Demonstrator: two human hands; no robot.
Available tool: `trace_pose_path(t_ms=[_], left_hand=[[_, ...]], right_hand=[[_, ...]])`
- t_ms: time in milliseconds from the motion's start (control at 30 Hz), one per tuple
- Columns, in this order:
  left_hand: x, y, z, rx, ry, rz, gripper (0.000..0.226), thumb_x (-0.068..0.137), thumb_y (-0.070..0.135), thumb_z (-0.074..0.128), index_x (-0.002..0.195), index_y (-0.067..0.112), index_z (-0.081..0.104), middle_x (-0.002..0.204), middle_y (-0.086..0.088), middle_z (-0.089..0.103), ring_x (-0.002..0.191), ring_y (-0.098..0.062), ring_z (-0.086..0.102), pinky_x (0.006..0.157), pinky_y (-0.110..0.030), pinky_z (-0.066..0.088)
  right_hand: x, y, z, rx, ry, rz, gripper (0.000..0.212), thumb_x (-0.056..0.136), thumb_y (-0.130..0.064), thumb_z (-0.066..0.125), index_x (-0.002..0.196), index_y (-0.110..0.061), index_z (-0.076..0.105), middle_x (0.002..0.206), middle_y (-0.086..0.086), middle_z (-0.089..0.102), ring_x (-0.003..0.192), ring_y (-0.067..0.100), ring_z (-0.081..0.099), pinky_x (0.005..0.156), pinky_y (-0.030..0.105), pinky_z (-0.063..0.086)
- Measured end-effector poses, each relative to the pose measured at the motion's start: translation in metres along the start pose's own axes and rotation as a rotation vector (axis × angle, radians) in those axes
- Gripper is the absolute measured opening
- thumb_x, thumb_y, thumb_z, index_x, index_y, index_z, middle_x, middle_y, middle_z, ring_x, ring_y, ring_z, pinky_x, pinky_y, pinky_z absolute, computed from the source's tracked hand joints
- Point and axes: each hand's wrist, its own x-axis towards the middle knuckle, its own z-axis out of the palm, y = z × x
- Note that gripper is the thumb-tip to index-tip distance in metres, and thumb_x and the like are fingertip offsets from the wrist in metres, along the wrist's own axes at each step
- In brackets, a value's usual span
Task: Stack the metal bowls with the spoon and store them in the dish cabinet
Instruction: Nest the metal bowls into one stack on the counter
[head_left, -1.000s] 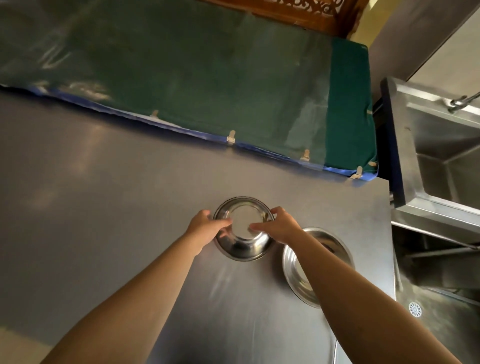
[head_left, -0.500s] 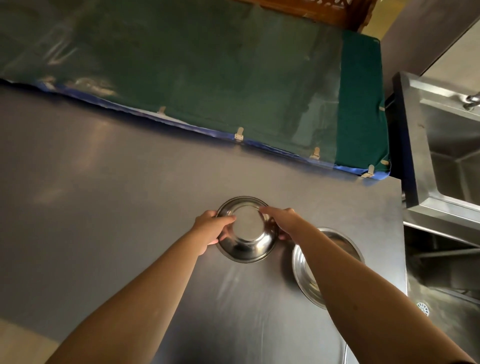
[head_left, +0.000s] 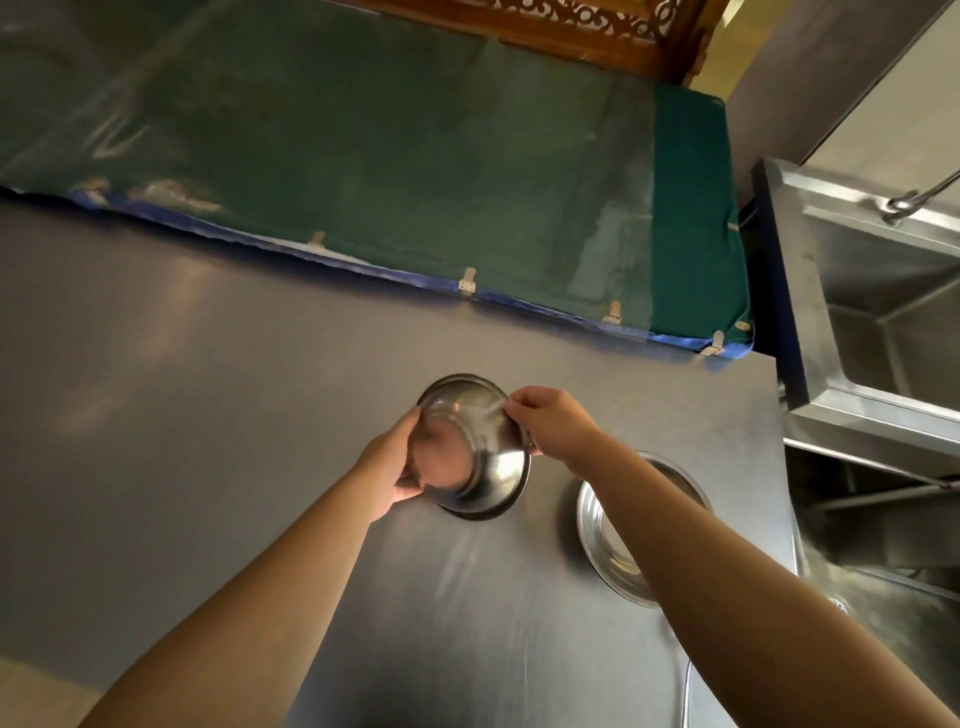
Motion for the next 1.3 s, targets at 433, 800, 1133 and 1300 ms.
trace_pose_path(t_ms=[433, 800, 1133, 1300], left_hand=[[-0.029, 0.033, 0.01, -0.064, -0.123, 0.037, 0.022, 0.091, 0.024, 0.069, 0.104, 0.008, 0.062, 0.085, -0.009, 0.067, 0.078, -0.022, 0.066, 0.067, -0.036, 0.055], [-0.057, 0.011, 0.071, 0.177, -0.288, 0.174, 0.03, 0.093, -0.004, 0.049, 0.114, 0.007, 0.068, 0.093, -0.012, 0.076, 0.072, -0.019, 0.072, 0.062, -0.035, 0.059], [-0.064, -0.042, 0.14, 0.383, -0.254, 0.328, 0.028, 0.087, -0.005, 0.06, 0.11, 0.011, 0.062, 0.106, -0.012, 0.073, 0.084, -0.026, 0.074, 0.066, -0.037, 0.062], [-0.059, -0.07, 0.161, 0.629, -0.153, 0.484, 0.024, 0.082, 0.005, 0.067, 0.101, 0.02, 0.065, 0.109, -0.005, 0.071, 0.094, -0.025, 0.072, 0.08, -0.042, 0.063]], right_hand=[[-0.088, 0.003, -0.03, -0.507, 0.077, -0.582, 0.015, 0.095, -0.021, 0.067, 0.103, -0.014, 0.078, 0.098, 0.003, 0.075, 0.091, 0.026, 0.059, 0.082, 0.035, 0.047], [-0.135, 0.08, -0.064, -0.102, 0.435, -0.327, 0.009, 0.087, -0.016, 0.076, 0.095, -0.02, 0.076, 0.109, -0.007, 0.066, 0.08, 0.006, 0.067, 0.078, 0.017, 0.054], [-0.149, 0.144, -0.097, 0.18, 0.527, 0.157, 0.035, 0.081, -0.001, 0.067, 0.113, -0.015, 0.068, 0.09, -0.01, 0.071, 0.071, 0.011, 0.07, 0.072, 0.036, 0.061], [-0.145, 0.18, -0.103, 0.235, 0.556, 0.288, 0.029, 0.087, -0.011, 0.06, 0.116, -0.014, 0.064, 0.093, 0.0, 0.073, 0.081, 0.025, 0.072, 0.08, 0.044, 0.06]])
